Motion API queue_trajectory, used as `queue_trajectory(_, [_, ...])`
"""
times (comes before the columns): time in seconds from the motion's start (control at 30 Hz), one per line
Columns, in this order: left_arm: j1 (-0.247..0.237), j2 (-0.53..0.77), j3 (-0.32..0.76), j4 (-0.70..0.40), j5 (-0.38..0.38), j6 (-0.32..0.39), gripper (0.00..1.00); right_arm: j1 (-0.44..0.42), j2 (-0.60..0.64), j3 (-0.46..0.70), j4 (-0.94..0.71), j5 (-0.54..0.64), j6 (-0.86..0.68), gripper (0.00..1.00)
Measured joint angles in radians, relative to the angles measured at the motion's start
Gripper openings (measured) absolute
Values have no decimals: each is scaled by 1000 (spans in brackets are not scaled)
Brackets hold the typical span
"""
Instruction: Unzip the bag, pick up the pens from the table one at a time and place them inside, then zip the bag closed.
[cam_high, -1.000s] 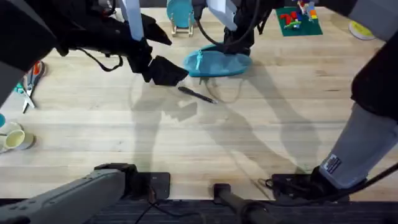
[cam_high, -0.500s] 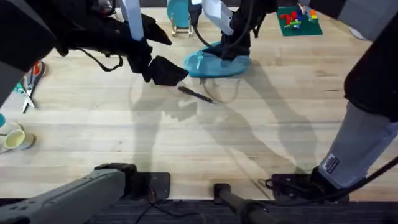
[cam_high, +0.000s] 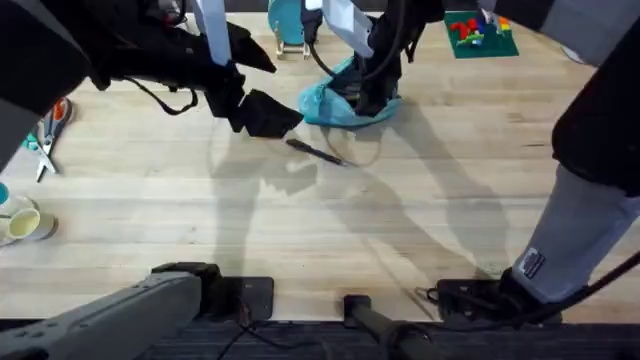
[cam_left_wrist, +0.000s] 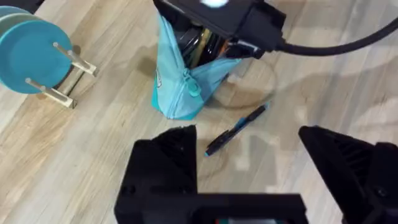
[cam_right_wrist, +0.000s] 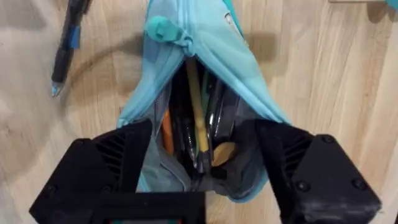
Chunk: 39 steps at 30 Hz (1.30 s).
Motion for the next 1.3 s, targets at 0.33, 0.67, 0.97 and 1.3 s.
queue_trajectory(0.33, [0,0,0,0,0,0,993,0,0,0,-3,3,0,996])
queue_trajectory(0.67, [0,0,0,0,0,0,993,54,0,68,-95,194,172,996])
queue_trajectory(0.97, [0,0,0,0,0,0,993,85,-47,86,-95,324,499,996])
queue_trajectory(1.3, [0,0,0,0,0,0,993,85,-248,90,-109,341,664,996])
